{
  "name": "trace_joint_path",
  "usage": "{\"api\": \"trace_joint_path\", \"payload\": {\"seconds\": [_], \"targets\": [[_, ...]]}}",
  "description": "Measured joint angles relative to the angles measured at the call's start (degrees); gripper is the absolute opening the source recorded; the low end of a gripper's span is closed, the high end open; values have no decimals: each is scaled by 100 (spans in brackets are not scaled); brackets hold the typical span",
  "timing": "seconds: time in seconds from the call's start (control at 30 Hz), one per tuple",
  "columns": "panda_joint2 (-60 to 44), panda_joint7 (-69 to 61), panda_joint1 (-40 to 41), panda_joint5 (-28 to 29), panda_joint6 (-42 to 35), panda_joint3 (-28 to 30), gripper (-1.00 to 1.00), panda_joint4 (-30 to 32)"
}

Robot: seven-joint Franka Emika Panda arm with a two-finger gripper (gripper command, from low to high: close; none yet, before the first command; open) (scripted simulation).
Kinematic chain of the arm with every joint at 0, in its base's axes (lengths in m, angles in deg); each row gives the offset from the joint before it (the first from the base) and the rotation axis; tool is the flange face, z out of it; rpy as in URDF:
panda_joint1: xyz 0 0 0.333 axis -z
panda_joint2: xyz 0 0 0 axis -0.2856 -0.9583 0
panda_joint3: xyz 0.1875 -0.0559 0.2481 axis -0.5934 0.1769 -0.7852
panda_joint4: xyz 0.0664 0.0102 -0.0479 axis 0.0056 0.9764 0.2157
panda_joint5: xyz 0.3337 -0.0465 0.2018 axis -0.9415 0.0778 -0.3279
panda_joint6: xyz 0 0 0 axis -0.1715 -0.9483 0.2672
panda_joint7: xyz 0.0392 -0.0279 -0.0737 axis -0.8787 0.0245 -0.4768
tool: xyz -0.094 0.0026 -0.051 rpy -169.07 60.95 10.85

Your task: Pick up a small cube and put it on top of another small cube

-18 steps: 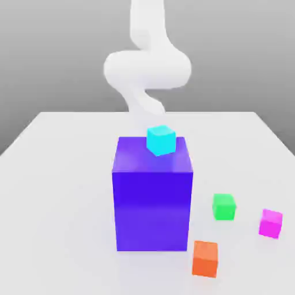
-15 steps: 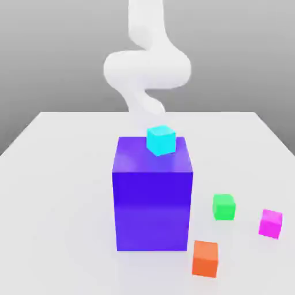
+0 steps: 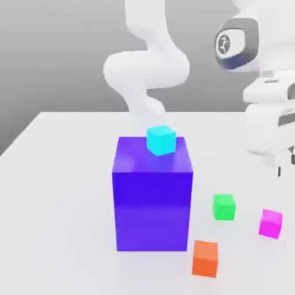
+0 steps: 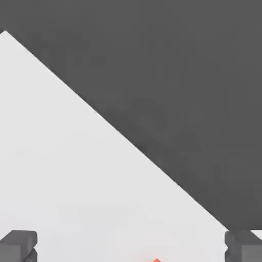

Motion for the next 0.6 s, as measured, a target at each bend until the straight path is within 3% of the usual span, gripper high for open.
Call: {"api": "trace_joint_path", "payload": {"seconds": [0.2,0.37,0.4,0.6], "targets": [[-1279,-123,-592,471,605,-202,0,343],[-2327,395,-1120,1233,1344,389,0,177],[-2486,475,-1222,1339,1466,514,-100,141],[-2565,527,-1277,1403,1528,579,-100,123]]}}
